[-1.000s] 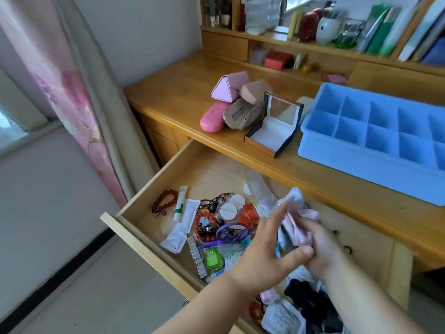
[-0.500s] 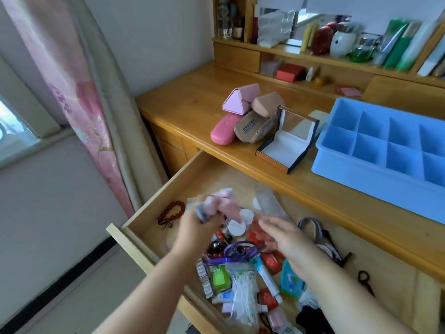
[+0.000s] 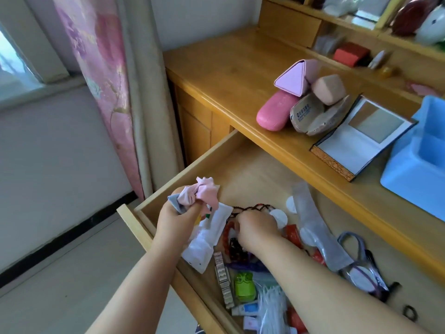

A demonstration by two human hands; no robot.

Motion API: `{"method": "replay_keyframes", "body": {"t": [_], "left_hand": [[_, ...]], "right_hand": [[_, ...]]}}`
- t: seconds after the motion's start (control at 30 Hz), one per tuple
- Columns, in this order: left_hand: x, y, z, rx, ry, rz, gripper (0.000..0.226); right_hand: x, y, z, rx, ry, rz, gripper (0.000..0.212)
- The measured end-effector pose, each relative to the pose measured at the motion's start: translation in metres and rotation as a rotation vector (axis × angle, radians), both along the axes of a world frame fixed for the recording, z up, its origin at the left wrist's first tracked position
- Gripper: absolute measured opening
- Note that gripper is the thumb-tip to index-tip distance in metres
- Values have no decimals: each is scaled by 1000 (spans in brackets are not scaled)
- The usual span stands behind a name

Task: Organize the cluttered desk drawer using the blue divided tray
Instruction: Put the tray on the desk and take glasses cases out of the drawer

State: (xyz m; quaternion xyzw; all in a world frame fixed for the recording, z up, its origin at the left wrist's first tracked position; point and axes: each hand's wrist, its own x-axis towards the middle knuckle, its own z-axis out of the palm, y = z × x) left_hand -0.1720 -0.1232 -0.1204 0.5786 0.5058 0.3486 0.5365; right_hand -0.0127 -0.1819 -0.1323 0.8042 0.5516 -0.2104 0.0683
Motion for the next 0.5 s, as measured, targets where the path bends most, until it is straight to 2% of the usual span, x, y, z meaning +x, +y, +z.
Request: {"method": "replay_keyframes", "body": {"t": [0.07,0.13,0.23,0.33,0.4,0.5], "left_hand": [[0,0,0,-11,-11,-22,18],[1,-1,0,-31,-7,-35,17],[2,-3,2,-24,11,-80,10],[2,-5,4,2,34,-130,15],[3,-7,7,-13,11,-141,21],[-1,-13,18,-41,-42,-195,26]], "right_hand": [[11,-12,1,113,209,-125,10],[21,-30,6,247,442,-187,12],[30,-54,21,462,610,-270,19],[38,-69,37,666,835,-492,14],[44,-75,50,716,953,-592,13],[51,-80,73,706,1134,-601,19]]}}
